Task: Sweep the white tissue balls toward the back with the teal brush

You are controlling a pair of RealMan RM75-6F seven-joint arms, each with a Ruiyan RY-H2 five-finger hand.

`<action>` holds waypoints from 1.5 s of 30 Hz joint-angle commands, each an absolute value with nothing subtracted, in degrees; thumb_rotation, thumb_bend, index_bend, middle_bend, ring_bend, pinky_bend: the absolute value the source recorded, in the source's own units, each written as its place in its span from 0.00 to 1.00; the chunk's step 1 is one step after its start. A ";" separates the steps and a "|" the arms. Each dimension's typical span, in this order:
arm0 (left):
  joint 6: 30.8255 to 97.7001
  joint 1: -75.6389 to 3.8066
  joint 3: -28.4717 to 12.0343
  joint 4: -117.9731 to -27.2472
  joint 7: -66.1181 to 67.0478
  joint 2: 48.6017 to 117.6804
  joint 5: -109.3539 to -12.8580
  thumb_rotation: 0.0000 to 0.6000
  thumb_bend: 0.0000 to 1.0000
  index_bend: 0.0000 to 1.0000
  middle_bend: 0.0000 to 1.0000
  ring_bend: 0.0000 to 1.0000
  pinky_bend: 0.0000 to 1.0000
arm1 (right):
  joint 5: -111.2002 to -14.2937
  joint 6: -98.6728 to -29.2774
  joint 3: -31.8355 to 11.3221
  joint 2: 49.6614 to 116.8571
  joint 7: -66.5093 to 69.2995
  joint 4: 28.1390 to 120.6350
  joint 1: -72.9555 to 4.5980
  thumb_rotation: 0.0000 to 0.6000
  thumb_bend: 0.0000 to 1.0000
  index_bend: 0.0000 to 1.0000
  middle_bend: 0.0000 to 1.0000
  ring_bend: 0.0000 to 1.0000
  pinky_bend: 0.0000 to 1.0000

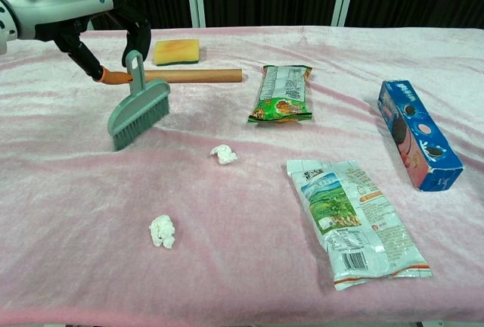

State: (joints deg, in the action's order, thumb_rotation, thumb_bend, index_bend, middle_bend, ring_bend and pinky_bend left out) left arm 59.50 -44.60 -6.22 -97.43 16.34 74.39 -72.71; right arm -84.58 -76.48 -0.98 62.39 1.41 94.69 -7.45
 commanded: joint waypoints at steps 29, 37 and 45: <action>55.02 -42.55 -4.01 -116.37 -1.62 61.13 -85.19 1.00 0.32 0.59 0.61 0.24 0.23 | -84.38 -76.15 -0.88 62.41 1.14 94.93 -7.49 1.00 0.20 0.17 0.05 0.11 0.15; 50.56 -46.08 -3.50 -114.64 -13.10 62.25 -92.27 1.00 0.32 0.61 0.62 0.24 0.23 | -84.28 -76.19 -0.93 62.45 1.04 94.93 -7.47 1.00 0.20 0.17 0.05 0.11 0.15; 50.16 -48.99 -1.66 -112.88 -23.95 63.83 -99.86 1.00 0.32 0.62 0.62 0.25 0.23 | -84.23 -76.15 -0.95 62.46 0.97 94.92 -7.49 1.00 0.20 0.17 0.05 0.11 0.15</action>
State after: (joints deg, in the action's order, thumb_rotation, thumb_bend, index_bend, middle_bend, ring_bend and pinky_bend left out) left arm 51.03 -47.60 -2.59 -113.52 -21.30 63.42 -98.21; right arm -84.24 -76.15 -0.95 62.46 0.97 94.92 -7.49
